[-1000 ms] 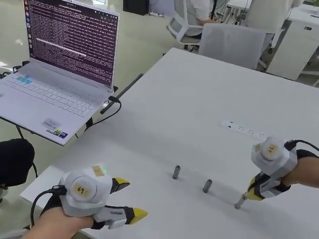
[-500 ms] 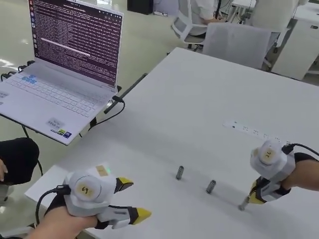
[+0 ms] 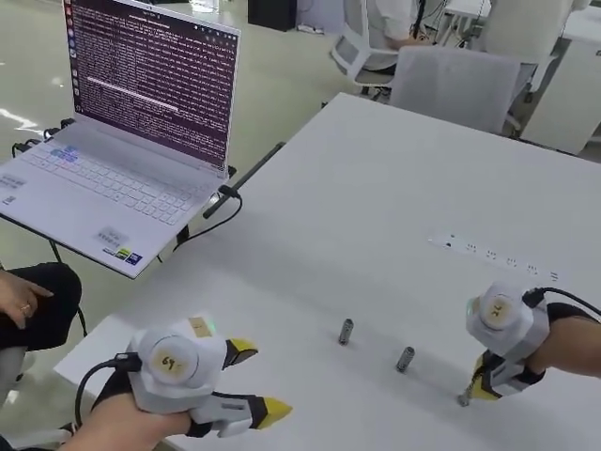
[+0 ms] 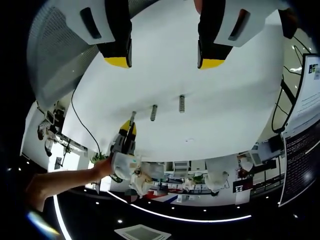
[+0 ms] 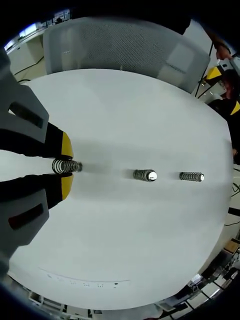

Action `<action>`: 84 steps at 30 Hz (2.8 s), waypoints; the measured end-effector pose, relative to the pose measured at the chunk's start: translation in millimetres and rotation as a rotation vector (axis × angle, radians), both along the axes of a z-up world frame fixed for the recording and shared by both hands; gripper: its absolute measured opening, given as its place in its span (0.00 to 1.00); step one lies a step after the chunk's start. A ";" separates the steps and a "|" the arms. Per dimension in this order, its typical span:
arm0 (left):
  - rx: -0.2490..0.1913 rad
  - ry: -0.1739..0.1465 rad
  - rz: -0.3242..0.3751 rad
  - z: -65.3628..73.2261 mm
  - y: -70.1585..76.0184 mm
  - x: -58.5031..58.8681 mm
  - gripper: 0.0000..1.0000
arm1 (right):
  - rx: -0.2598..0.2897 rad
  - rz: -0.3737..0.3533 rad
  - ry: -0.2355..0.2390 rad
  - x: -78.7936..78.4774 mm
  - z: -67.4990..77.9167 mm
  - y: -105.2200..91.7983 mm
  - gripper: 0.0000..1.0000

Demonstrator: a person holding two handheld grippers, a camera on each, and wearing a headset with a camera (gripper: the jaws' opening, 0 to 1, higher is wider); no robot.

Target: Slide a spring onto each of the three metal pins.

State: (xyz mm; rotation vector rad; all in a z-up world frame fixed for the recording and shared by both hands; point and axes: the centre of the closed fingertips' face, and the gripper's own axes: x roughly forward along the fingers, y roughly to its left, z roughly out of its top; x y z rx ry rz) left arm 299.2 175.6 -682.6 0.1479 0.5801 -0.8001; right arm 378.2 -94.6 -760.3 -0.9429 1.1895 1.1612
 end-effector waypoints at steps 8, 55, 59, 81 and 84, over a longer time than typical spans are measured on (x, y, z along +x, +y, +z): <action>-0.002 -0.005 0.001 3.1 -1.4 2.8 0.49 | -0.013 -0.017 -0.012 2.8 -11.2 0.6 0.09; -0.030 -0.015 -0.002 9.0 -5.5 11.9 0.56 | 0.295 -0.462 -0.216 -44.0 34.1 -21.5 0.38; -0.036 -0.019 0.000 9.8 -5.0 12.8 0.57 | 0.394 -0.546 -0.233 -57.9 43.2 -15.3 0.40; -0.038 -0.025 0.017 13.6 3.3 13.0 0.57 | 0.580 -0.712 -0.301 -96.0 69.1 -12.6 0.50; -0.041 -0.027 0.018 14.9 3.2 13.2 0.57 | 0.625 -0.747 -0.320 -98.3 77.3 -13.3 0.52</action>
